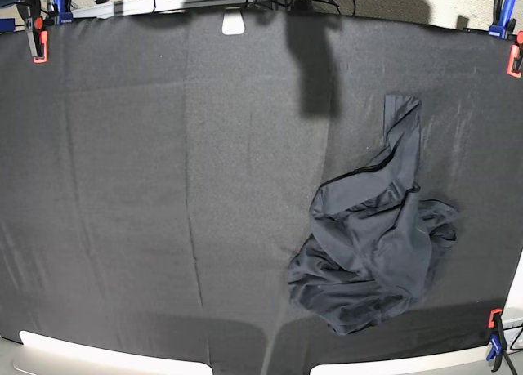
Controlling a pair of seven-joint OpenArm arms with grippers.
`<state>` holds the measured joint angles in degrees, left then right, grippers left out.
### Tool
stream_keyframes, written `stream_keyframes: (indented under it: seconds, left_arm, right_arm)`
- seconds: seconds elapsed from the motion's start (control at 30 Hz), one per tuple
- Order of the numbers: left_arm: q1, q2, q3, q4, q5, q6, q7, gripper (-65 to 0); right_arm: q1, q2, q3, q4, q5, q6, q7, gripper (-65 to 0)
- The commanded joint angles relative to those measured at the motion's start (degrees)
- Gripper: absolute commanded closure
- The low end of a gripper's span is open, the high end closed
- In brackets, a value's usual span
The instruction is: Layout the t-shirt on the table in an organized manner, then fold the t-shirt properly
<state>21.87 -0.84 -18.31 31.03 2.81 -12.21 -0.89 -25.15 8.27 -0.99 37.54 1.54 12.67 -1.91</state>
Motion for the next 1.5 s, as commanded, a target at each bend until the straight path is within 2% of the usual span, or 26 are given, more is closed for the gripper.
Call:
stream_keyframes:
  seconds: [0.0, 0.17, 0.3, 1.33, 1.47]
  left_arm:
    - [-0.11, -0.28, 0.04, -0.57, -0.28, 0.20, -0.50, -14.2]
    - [-3.04, -0.28, 0.04, -2.19, -1.75, 0.17, -0.63, -14.2]
    - [-3.13, -0.31, 0.04, -2.19, -3.30, 0.15, -1.36, -14.2]
    - [-2.82, -0.28, 0.04, -2.16, -3.30, 0.02, -1.73, -14.2]
    - [0.42, -0.28, 0.04, 0.11, -3.45, -0.04, -1.79, -14.2]
  right_arm:
    - [0.85, 0.57, 0.17, -1.22, 0.11, -0.39, 0.50, -17.5]
    - [5.79, 0.61, 0.17, -8.39, 0.00, -1.14, 2.12, -17.5]
    - [7.21, 0.48, 0.17, -9.97, -1.86, -1.20, 2.60, -17.5]
    - [6.95, -0.04, 0.17, -9.97, -1.81, -1.16, 3.43, -17.5]
    - [3.52, 0.07, 0.17, -6.69, -1.66, -1.14, 3.56, -17.5]
